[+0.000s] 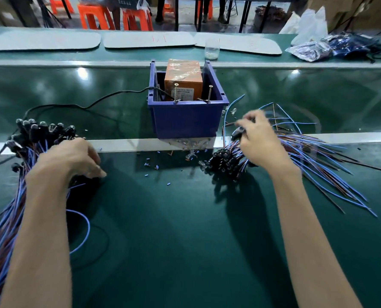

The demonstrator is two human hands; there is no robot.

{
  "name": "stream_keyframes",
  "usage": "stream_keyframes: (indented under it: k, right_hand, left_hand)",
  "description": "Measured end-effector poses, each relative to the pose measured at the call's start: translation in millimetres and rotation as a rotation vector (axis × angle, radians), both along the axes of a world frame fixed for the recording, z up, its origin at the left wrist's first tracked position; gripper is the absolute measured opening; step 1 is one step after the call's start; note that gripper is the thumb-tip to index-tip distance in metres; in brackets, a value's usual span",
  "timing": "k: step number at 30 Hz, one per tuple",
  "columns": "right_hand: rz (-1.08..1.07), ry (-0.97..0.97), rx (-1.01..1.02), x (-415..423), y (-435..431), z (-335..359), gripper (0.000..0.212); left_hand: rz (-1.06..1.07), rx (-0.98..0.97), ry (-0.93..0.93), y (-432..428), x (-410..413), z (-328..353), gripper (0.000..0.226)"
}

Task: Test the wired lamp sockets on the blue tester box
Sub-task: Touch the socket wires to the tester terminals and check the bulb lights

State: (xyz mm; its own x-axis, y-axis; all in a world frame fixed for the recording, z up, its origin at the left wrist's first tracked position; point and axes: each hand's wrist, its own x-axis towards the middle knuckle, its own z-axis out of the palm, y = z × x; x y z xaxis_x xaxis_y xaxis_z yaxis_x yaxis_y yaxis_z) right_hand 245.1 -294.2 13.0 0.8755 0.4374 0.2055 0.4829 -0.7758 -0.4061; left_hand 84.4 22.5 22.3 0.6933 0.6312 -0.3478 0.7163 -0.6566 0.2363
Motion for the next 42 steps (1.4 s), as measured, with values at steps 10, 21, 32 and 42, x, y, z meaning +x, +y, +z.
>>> stream_keyframes:
  k: [10,21,32,42]
  right_hand:
    - [0.056,0.23,-0.296,2,1,-10,0.063]
    - [0.174,0.22,0.31,-21,19,17,0.026]
    - [0.517,0.677,0.601,-60,52,24,0.029]
    - [0.585,0.73,0.984,-52,38,31,0.016]
  left_hand:
    - [-0.001,-0.018,0.058,-2,-3,-1,0.023]
    - [-0.074,0.172,-0.101,-28,2,23,0.018]
    - [-0.298,-0.144,-0.917,-115,29,35,0.024]
    - [-0.366,-0.591,-1.405,-172,35,30,0.026]
